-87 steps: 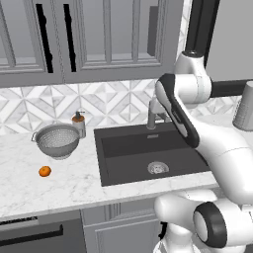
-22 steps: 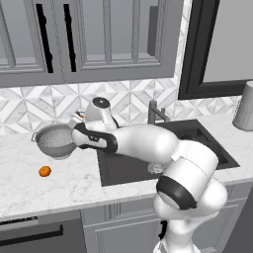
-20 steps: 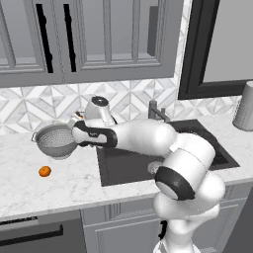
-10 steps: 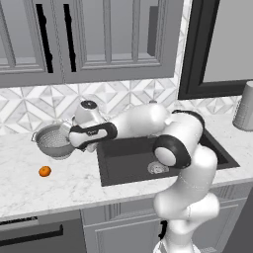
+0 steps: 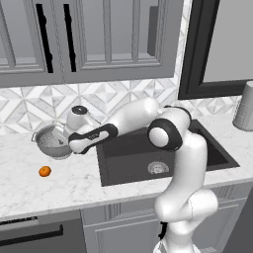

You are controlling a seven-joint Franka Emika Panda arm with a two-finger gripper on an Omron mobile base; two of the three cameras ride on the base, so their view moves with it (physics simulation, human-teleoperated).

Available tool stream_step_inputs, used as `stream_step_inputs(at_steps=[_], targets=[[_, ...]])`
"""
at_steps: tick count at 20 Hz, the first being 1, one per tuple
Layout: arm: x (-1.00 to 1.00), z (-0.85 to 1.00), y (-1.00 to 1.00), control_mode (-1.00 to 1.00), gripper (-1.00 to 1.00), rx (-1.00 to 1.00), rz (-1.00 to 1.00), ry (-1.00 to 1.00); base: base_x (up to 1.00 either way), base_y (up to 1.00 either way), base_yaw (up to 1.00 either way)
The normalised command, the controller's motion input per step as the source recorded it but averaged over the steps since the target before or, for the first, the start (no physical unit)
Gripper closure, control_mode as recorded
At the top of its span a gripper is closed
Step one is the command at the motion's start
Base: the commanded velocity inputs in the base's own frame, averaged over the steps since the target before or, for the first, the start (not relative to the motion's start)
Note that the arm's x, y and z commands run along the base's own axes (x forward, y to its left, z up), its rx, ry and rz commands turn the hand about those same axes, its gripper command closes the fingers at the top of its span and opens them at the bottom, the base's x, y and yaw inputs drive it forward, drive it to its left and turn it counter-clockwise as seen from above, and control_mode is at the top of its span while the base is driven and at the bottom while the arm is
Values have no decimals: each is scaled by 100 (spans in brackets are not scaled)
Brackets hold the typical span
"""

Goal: Put the colander in the sink, put the tangerine in the colander, and turn on the sink faucet and pour water over the colander.

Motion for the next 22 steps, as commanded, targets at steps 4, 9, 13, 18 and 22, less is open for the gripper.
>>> stream_step_inputs(at_steps=[4,9,13,18,22], targets=[[27,-21,16,-100,-100,0,0,0,0,0,0],[28,-26,10,-100,-100,0,0,0,0,0,0],[7,-28,5,-100,100,0,0,0,0,0,0],[-10,-30,-19,-100,100,0,-9,0,0,0,0],[-14,-24,-36,-100,100,2,-21,-3,0,0,0]])
